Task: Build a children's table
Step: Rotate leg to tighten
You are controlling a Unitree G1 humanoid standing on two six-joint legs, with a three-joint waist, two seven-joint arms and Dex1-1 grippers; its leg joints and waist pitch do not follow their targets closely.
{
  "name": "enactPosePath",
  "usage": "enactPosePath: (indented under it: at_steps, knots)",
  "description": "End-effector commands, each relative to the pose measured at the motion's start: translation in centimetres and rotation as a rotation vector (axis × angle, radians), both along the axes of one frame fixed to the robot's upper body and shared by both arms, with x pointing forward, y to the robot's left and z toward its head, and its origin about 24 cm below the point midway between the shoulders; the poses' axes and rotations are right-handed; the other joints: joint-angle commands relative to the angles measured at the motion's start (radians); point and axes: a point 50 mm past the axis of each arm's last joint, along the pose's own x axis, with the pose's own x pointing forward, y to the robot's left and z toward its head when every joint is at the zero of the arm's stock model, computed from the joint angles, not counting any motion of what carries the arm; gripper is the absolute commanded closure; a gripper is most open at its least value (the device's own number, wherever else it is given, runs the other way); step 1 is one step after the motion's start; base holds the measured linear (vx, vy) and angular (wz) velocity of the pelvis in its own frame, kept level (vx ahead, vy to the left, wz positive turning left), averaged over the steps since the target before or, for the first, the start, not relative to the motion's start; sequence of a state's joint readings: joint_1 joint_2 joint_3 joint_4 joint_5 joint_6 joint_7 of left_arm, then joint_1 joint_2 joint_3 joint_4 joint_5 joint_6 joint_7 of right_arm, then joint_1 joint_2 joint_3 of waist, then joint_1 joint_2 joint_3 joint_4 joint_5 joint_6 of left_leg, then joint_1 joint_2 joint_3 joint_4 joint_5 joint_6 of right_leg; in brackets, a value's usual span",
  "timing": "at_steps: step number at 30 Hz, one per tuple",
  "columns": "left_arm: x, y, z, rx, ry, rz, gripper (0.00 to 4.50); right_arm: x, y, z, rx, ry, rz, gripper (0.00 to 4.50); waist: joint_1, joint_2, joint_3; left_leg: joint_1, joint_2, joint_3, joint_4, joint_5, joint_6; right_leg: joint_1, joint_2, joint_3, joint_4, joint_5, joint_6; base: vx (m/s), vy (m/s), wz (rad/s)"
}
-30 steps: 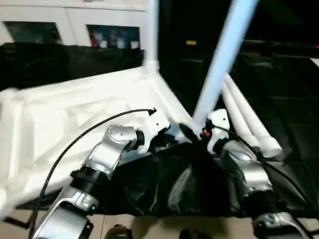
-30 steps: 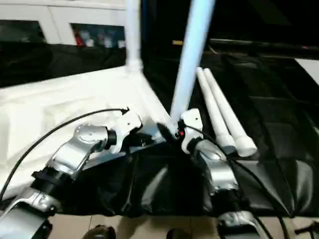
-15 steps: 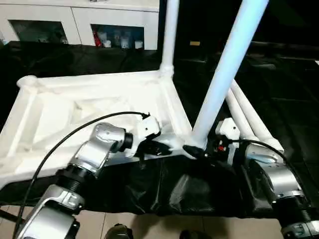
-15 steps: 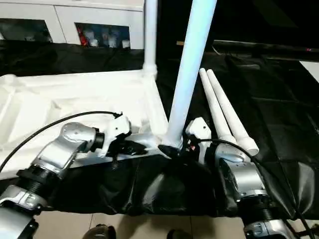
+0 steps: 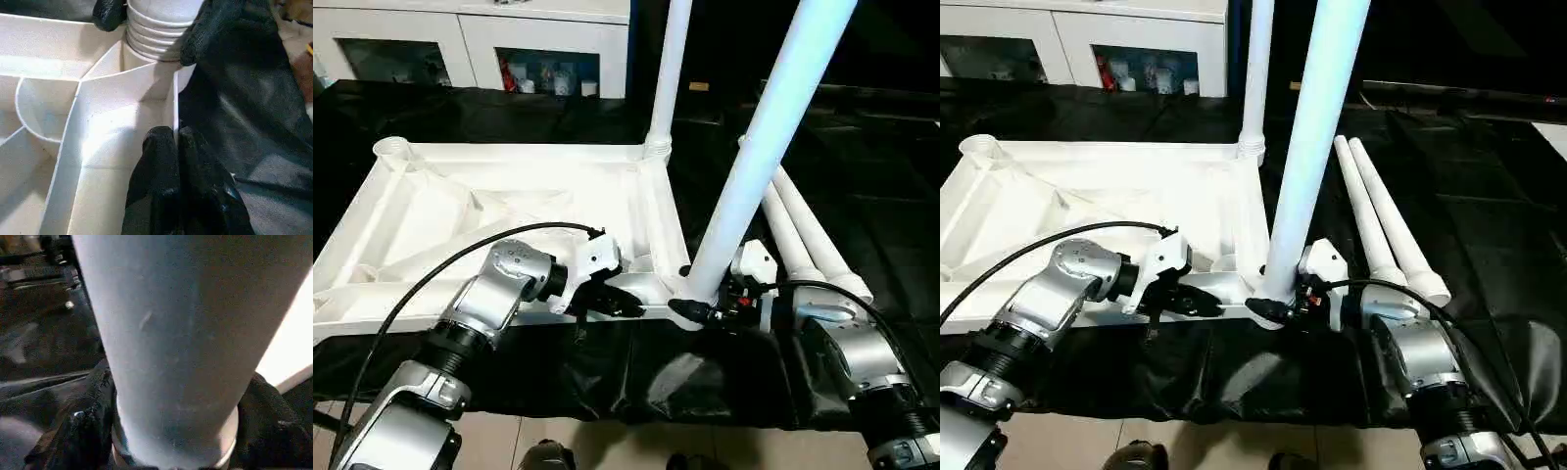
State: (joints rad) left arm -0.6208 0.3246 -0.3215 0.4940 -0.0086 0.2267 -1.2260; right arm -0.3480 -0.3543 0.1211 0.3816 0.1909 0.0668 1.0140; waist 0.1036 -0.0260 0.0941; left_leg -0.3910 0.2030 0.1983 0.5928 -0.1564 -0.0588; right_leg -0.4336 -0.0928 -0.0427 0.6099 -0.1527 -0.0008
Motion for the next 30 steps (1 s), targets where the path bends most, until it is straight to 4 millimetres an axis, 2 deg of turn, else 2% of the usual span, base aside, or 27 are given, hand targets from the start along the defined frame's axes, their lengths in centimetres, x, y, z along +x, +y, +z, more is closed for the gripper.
enactPosePath:
  at_steps: [1, 2, 3, 4, 6, 8, 10, 11, 12, 14, 15, 16, 17, 19, 20, 21, 23, 24, 30]
  knots:
    - [1.7, -1.2, 1.5, -0.036, -0.118, 0.136, 4.50, 0.7, 1.5, -0.9, -0.006, 0.007, -0.095, 1.80, -0.005, -0.008, -0.081, 0.023, 0.017, -0.014, -0.071, -0.301, 0.011, 0.048, -0.044, 0.026, -0.087, -0.410, -0.173, 0.000, 0.000, 0.00]
    - [1.9, -1.4, 1.6, -0.039, -0.126, 0.156, 4.50, 0.9, 1.6, -1.0, -0.006, 0.005, -0.123, 1.80, -0.006, -0.009, -0.082, 0.021, 0.016, -0.014, -0.072, -0.302, 0.007, 0.050, -0.044, 0.024, -0.090, -0.428, -0.164, 0.000, 0.000, 0.00]
    - [2.4, -1.8, 1.8, -0.049, -0.150, 0.222, 4.50, 1.6, 2.1, -1.3, -0.004, -0.003, -0.213, 1.81, -0.011, -0.008, -0.081, 0.024, 0.015, -0.015, -0.071, -0.311, -0.006, 0.045, -0.045, 0.023, -0.093, -0.464, -0.153, 0.000, 0.000, 0.00]
    - [2.6, -2.0, 1.8, -0.053, -0.155, 0.248, 4.50, 1.9, 2.3, -1.5, -0.003, 0.002, -0.255, 1.81, -0.013, -0.011, -0.082, 0.022, 0.013, -0.018, -0.071, -0.314, -0.009, 0.050, -0.046, 0.020, -0.097, -0.490, -0.135, 0.000, 0.000, 0.00]
    - [3.1, -2.5, 2.1, -0.067, -0.174, 0.321, 4.50, 2.8, 3.2, -1.8, 0.006, 0.017, -0.358, 1.81, -0.019, -0.006, -0.081, 0.024, 0.014, -0.018, -0.071, -0.331, -0.012, 0.044, -0.046, 0.020, -0.099, -0.507, -0.129, 0.000, 0.000, 0.00]
    - [3.6, -3.3, 2.5, -0.094, -0.188, 0.402, 4.50, 3.7, 4.4, -2.0, 0.027, 0.050, -0.478, 1.81, -0.024, -0.007, -0.083, 0.017, 0.012, -0.020, -0.073, -0.313, -0.012, 0.050, -0.045, 0.019, -0.097, -0.492, -0.127, 0.000, 0.000, 0.00]
    - [3.6, -3.4, 2.6, -0.097, -0.191, 0.417, 4.50, 4.0, 4.7, -2.1, 0.023, 0.052, -0.507, 1.81, -0.027, -0.005, -0.084, 0.021, 0.011, -0.019, -0.072, -0.322, -0.012, 0.048, -0.042, 0.018, -0.098, -0.483, -0.127, 0.000, 0.000, 0.00]
    - [3.7, -3.9, 2.6, -0.111, -0.196, 0.441, 4.50, 4.4, 5.8, -1.9, 0.050, 0.055, -0.535, 1.46, -0.027, -0.005, -0.085, 0.023, 0.012, -0.016, -0.070, -0.320, -0.007, 0.045, -0.042, 0.022, -0.097, -0.453, -0.135, 0.000, 0.000, 0.00]
    - [3.6, -4.1, 2.6, -0.115, -0.195, 0.440, 4.50, 4.4, 6.1, -1.9, 0.055, 0.054, -0.539, 1.11, -0.031, -0.005, -0.085, 0.018, 0.012, -0.017, -0.072, -0.312, -0.005, 0.048, -0.041, 0.022, -0.092, -0.424, -0.143, 0.000, 0.000, 0.00]
    - [3.6, -4.3, 2.5, -0.120, -0.194, 0.438, 4.50, 4.5, 6.4, -1.8, 0.062, 0.053, -0.543, 1.05, -0.030, -0.004, -0.087, 0.021, 0.012, -0.015, -0.070, -0.304, 0.002, 0.048, -0.039, 0.022, -0.090, -0.383, -0.152, 0.000, 0.000, 0.00]
    - [3.2, -4.7, 2.2, -0.126, -0.190, 0.413, 4.50, 4.6, 7.1, -1.7, 0.090, 0.057, -0.533, 0.91, -0.033, -0.004, -0.088, 0.016, 0.012, -0.015, -0.071, -0.292, 0.007, 0.052, -0.038, 0.023, -0.085, -0.347, -0.160, 0.000, 0.000, 0.00]
    - [3.2, -4.7, 2.2, -0.126, -0.190, 0.407, 4.50, 4.6, 7.2, -1.7, 0.094, 0.057, -0.530, 0.76, -0.034, -0.015, -0.090, 0.015, 0.012, -0.014, -0.071, -0.283, 0.013, 0.054, -0.038, 0.022, -0.083, -0.332, -0.163, 0.000, 0.000, 0.00]
    - [2.8, -4.8, 2.0, -0.126, -0.185, 0.367, 4.50, 4.5, 7.2, -1.6, 0.098, 0.047, -0.501, 0.67, -0.031, -0.008, -0.089, 0.018, 0.013, -0.013, -0.070, -0.271, 0.021, 0.053, -0.039, 0.024, -0.080, -0.309, -0.175, 0.000, 0.000, 0.00]
    - [2.2, -4.7, 1.9, -0.132, -0.173, 0.301, 4.50, 4.3, 6.7, -1.4, 0.089, 0.024, -0.460, 0.56, -0.032, -0.007, -0.089, 0.012, 0.013, -0.012, -0.069, -0.250, 0.035, 0.059, -0.039, 0.024, -0.075, -0.266, -0.190, 0.000, 0.000, 0.00]
    - [2.2, -4.6, 1.9, -0.133, -0.172, 0.293, 4.50, 4.3, 6.7, -1.4, 0.087, 0.021, -0.455, 0.56, -0.031, -0.007, -0.090, 0.013, 0.014, -0.012, -0.068, -0.245, 0.038, 0.060, -0.039, 0.025, -0.074, -0.259, -0.191, 0.000, 0.000, 0.00]
    - [1.8, -4.3, 1.9, -0.127, -0.167, 0.256, 4.50, 4.1, 6.1, -1.2, 0.068, -0.006, -0.418, 0.31, -0.031, -0.007, -0.090, 0.014, 0.014, -0.011, -0.067, -0.242, 0.042, 0.059, -0.039, 0.025, -0.073, -0.250, -0.195, 0.000, 0.000, 0.00]
    - [1.6, -4.0, 1.8, -0.124, -0.159, 0.228, 4.50, 4.0, 5.4, -1.1, 0.051, -0.025, -0.387, 0.31, -0.031, -0.007, -0.090, 0.015, 0.015, -0.011, -0.067, -0.239, 0.046, 0.061, -0.039, 0.025, -0.073, -0.249, -0.201, 0.000, 0.000, 0.00]
    - [1.4, -3.7, 1.8, -0.119, -0.157, 0.201, 4.50, 3.9, 4.9, -1.0, 0.042, -0.035, -0.357, 0.31, -0.030, -0.003, -0.090, 0.018, 0.015, -0.009, -0.066, -0.239, 0.048, 0.058, -0.039, 0.025, -0.074, -0.248, -0.205, 0.000, 0.000, 0.00]
    - [0.8, -2.4, 1.4, -0.086, -0.121, 0.111, 4.50, 3.0, 2.8, -0.4, 0.004, -0.066, -0.199, 0.31, -0.019, -0.004, -0.086, 0.022, 0.019, -0.009, -0.070, -0.266, 0.040, 0.056, -0.038, 0.027, -0.076, -0.285, -0.203, 0.000, 0.000, 0.00]
